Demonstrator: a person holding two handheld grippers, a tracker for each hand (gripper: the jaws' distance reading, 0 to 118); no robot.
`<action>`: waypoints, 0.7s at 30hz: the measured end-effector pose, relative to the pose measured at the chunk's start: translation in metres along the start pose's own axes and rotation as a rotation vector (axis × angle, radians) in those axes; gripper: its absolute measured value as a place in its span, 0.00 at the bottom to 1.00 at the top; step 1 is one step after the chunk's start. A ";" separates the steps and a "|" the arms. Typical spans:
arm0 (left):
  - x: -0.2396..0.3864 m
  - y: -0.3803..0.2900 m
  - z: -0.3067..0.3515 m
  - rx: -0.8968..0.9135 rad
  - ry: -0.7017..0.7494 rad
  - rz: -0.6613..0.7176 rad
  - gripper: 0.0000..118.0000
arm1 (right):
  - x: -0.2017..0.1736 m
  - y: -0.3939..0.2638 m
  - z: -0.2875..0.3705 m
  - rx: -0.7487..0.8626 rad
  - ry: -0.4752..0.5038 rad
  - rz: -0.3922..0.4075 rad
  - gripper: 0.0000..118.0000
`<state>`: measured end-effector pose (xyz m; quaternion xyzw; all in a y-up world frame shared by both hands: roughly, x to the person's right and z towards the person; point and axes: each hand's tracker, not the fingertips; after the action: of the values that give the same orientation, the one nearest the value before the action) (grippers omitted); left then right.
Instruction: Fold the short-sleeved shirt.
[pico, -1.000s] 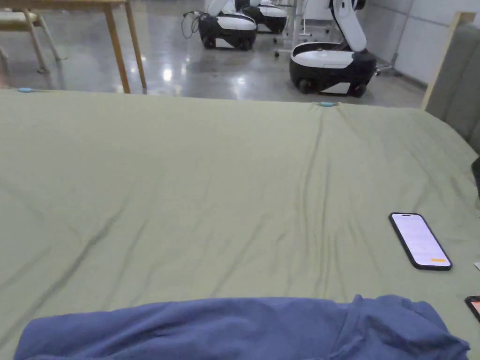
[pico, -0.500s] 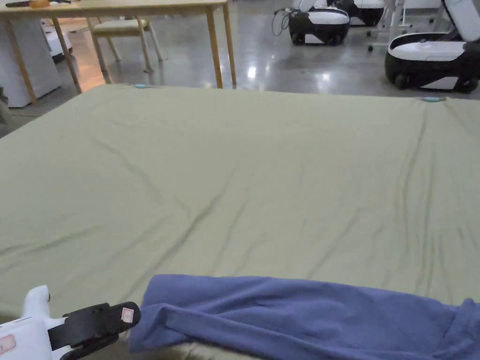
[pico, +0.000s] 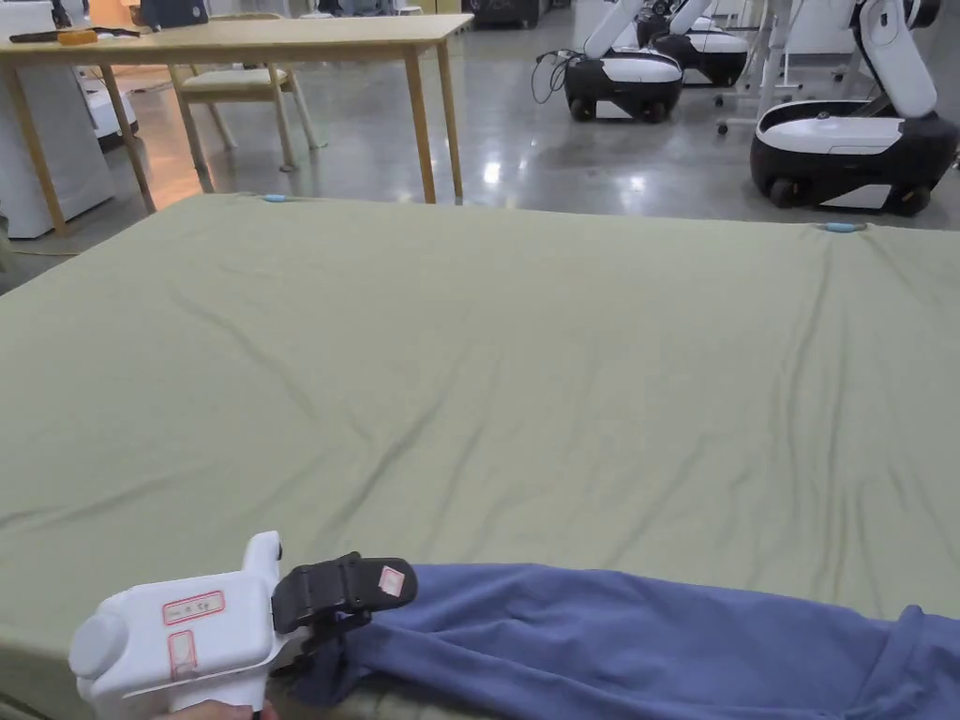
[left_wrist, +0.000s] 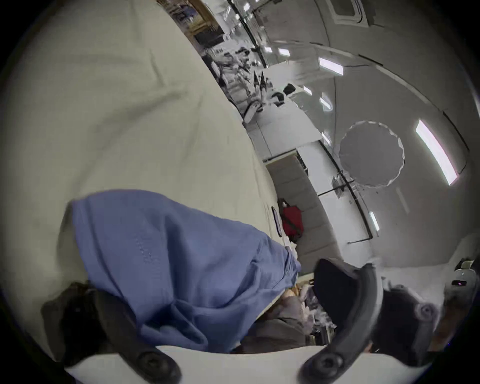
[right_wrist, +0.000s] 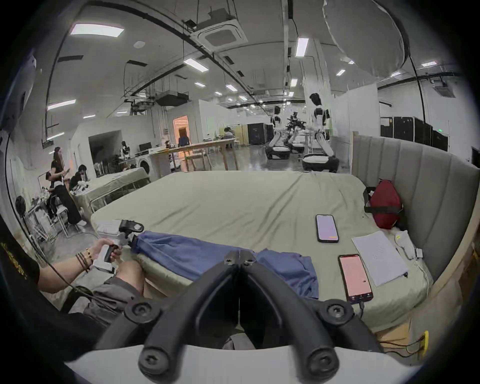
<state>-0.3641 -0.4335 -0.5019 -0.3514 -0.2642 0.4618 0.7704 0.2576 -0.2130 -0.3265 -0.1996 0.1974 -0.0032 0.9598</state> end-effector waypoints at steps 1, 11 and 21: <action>0.002 0.003 -0.002 -0.015 0.034 -0.011 0.62 | 0.002 0.001 0.002 -0.002 -0.003 0.003 0.00; 0.033 0.021 0.018 -0.006 0.266 -0.132 0.12 | 0.013 0.003 0.013 -0.005 -0.060 -0.019 0.00; 0.051 0.055 0.103 0.187 0.463 -0.116 0.12 | 0.017 0.000 0.012 0.002 -0.049 -0.026 0.00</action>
<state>-0.4460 -0.3388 -0.4773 -0.3595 -0.0566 0.3465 0.8646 0.2772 -0.2097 -0.3230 -0.2014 0.1714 -0.0107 0.9643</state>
